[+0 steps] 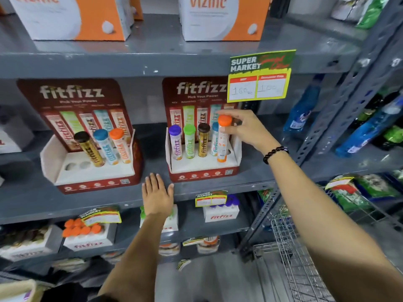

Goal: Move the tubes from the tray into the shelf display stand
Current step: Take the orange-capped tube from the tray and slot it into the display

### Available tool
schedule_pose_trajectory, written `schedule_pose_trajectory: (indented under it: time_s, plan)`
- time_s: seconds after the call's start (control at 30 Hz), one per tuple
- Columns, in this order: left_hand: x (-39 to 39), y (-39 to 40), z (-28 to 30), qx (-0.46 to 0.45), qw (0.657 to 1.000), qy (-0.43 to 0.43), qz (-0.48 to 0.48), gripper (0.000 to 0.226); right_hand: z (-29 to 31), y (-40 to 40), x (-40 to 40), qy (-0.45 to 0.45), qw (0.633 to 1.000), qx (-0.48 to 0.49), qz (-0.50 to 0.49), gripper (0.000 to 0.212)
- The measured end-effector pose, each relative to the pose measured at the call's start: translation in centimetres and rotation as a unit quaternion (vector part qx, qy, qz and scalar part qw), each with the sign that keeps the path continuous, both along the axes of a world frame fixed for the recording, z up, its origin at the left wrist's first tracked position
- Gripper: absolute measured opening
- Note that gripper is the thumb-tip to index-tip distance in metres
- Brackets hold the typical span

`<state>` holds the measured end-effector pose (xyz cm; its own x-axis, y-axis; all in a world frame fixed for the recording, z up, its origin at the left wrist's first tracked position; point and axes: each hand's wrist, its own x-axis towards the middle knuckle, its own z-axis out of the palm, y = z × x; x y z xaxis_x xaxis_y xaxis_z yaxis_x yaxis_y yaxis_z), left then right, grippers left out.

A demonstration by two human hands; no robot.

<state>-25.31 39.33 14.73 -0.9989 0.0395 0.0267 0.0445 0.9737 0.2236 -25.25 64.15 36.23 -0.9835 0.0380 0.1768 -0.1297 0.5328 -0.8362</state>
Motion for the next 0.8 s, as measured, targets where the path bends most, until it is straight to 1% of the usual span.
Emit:
schedule_pose_trajectory:
  time_s: [0.1,0.23,0.3,0.4,0.47,0.57,0.7,0.8]
  plan:
    - [0.0,0.1,0.1,-0.011,1.0,-0.007,0.002,0.064,0.8,1.2,-0.7,-0.015,0.994,0.111,0.006,0.046]
    - [0.0,0.0,0.1,-0.02,1.0,-0.01,0.001,0.064,2.0,2.2,-1.2,-0.03,0.962,0.269,-0.014,0.035]
    - [0.0,0.0,0.1,-0.019,1.0,-0.011,0.0,0.064,2.4,2.5,-1.3,-0.046,0.947,0.317,-0.012,0.029]
    - [0.0,0.0,0.1,-0.018,1.0,-0.012,0.0,0.065,2.8,2.6,-1.2,-0.05,0.933,0.355,-0.018,0.027]
    - [0.0,-0.1,0.1,-0.018,1.0,-0.012,-0.001,0.065,2.9,2.6,-1.1,-0.045,0.929,0.366,-0.034,0.027]
    - [0.0,-0.2,0.1,-0.016,1.0,-0.013,-0.004,0.066,3.1,2.6,-1.1,-0.052,0.933,0.352,-0.053,0.028]
    - [0.0,-0.2,0.0,-0.014,1.0,-0.01,-0.005,0.066,3.2,2.3,-1.4,-0.069,0.953,0.291,-0.053,0.019]
    - [0.0,-0.2,-0.1,-0.017,1.0,-0.009,-0.005,0.066,2.4,2.3,-2.1,-0.049,0.962,0.259,-0.076,0.019]
